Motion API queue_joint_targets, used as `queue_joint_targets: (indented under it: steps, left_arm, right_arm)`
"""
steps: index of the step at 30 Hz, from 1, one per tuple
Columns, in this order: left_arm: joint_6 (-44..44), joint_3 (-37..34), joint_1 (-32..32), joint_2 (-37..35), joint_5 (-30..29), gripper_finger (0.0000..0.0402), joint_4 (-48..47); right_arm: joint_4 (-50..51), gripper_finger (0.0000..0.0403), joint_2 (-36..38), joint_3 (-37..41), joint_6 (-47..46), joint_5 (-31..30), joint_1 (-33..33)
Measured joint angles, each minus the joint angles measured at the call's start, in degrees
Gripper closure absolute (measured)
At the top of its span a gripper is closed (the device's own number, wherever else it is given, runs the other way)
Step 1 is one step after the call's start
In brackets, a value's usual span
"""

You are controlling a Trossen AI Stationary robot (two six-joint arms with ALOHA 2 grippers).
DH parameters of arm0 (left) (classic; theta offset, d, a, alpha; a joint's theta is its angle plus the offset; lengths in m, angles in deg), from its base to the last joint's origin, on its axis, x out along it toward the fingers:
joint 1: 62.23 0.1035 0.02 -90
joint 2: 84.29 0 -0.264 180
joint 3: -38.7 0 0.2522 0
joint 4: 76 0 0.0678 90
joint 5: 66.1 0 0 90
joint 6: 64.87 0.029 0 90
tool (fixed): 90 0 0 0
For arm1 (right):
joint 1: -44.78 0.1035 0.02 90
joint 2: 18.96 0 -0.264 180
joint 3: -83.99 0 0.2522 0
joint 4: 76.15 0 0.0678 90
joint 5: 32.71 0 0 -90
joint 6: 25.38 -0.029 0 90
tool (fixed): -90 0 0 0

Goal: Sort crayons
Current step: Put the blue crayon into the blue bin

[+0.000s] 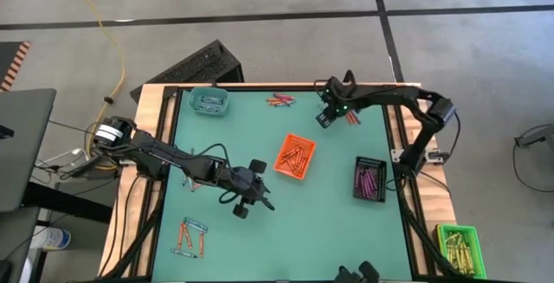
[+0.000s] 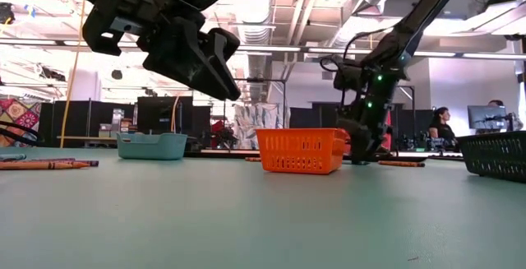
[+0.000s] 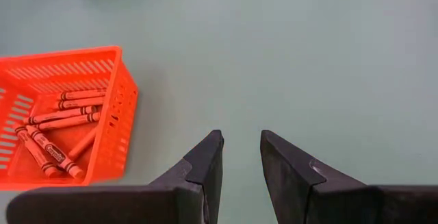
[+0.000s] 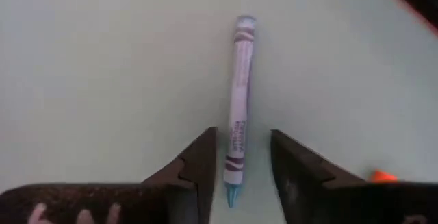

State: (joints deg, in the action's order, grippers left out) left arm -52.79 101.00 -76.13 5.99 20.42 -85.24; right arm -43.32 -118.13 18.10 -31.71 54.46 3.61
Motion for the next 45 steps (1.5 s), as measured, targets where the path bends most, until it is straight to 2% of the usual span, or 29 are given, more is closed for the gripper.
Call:
queue_joint_targets:
  steps: [4,7,16,23,27,33,45]
  left_arm:
    - [-0.43,0.00,-0.12,0.00,0.06,0.0312,0.08]
    - [-0.59,0.00,-0.40,0.00,0.07,0.0312,-0.04]
    - [0.24,0.00,-0.38,0.00,-0.86,0.0312,-0.02]
    - [0.21,0.02,-0.38,0.02,-1.90,0.0312,2.98]
    - [0.53,0.02,-0.37,-0.22,-4.69,0.0312,4.73]
    - [0.96,0.05,0.75,-2.16,-9.14,0.0312,9.01]
    - [3.32,0.07,4.77,-4.48,-8.91,0.0312,22.70]
  right_arm:
    - [0.19,0.0262,-3.19,-0.46,-0.07,-0.34,0.25]
    - [0.52,0.0278,-3.54,-0.44,-0.55,-0.44,0.33]
    - [2.12,0.0393,-2.20,-0.13,-0.10,-0.87,1.42]
    - [3.80,0.0399,-0.65,-0.06,0.42,-0.87,1.97]
    - [6.92,0.0401,3.75,0.59,0.60,1.35,3.45]
    - [7.69,0.0402,13.12,0.27,0.78,0.76,7.56]
    - [5.19,0.0402,29.31,0.13,1.29,-1.93,24.03]
